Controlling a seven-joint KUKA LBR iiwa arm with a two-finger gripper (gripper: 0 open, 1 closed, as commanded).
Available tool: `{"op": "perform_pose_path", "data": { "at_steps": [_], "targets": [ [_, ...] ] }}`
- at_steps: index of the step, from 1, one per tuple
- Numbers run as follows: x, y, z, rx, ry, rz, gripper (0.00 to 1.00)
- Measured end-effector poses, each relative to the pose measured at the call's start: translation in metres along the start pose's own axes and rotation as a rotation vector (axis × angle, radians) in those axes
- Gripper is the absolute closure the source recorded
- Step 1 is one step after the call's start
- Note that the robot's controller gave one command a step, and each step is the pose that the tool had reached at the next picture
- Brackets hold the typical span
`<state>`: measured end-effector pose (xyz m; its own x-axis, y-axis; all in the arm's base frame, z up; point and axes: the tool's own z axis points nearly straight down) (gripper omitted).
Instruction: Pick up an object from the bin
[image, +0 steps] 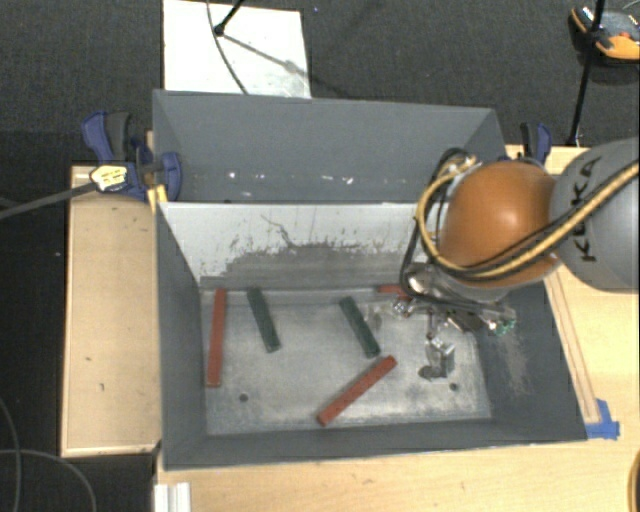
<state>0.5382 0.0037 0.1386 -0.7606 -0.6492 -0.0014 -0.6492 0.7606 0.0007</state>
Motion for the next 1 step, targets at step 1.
{"op": "perform_pose_path", "data": {
  "at_steps": [1],
  "targets": [
    [0.0000,0.0000,0.0000,0.000,0.000,0.001,0.00]
  ]
}}
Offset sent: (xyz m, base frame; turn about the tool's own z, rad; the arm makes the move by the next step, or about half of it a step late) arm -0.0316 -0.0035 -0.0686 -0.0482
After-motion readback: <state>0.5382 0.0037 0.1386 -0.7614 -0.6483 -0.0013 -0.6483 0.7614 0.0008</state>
